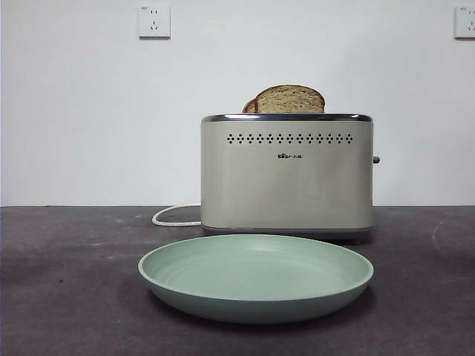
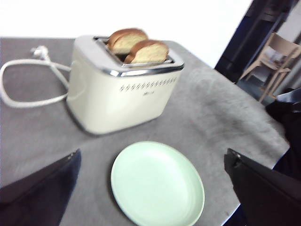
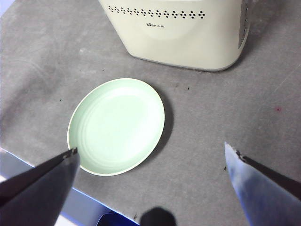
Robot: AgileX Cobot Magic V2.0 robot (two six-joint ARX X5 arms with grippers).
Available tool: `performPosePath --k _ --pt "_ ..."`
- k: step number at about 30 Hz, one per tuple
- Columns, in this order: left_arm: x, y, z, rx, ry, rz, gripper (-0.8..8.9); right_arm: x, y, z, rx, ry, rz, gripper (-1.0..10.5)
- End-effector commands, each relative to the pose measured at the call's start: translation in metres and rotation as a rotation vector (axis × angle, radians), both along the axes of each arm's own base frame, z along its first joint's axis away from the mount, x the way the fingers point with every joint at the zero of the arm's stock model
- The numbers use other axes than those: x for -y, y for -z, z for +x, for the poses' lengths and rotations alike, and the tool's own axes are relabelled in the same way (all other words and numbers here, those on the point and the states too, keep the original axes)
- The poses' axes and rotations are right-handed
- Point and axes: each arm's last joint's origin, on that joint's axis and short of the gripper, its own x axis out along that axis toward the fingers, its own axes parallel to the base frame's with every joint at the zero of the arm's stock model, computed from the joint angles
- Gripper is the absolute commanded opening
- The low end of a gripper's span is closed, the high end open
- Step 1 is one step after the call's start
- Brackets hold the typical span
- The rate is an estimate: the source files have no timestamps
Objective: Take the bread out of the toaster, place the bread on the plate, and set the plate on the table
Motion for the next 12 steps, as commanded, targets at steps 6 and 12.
performPosePath --k 6,12 --pt "0.017 -0.031 0.047 0.086 0.138 0.041 5.58 -0.001 0.002 0.007 -0.026 -0.003 -0.002 5.9" --pt "0.048 -0.051 0.100 0.156 0.219 0.141 5.58 -0.002 0.004 0.011 -0.043 -0.003 -0.004 5.9"
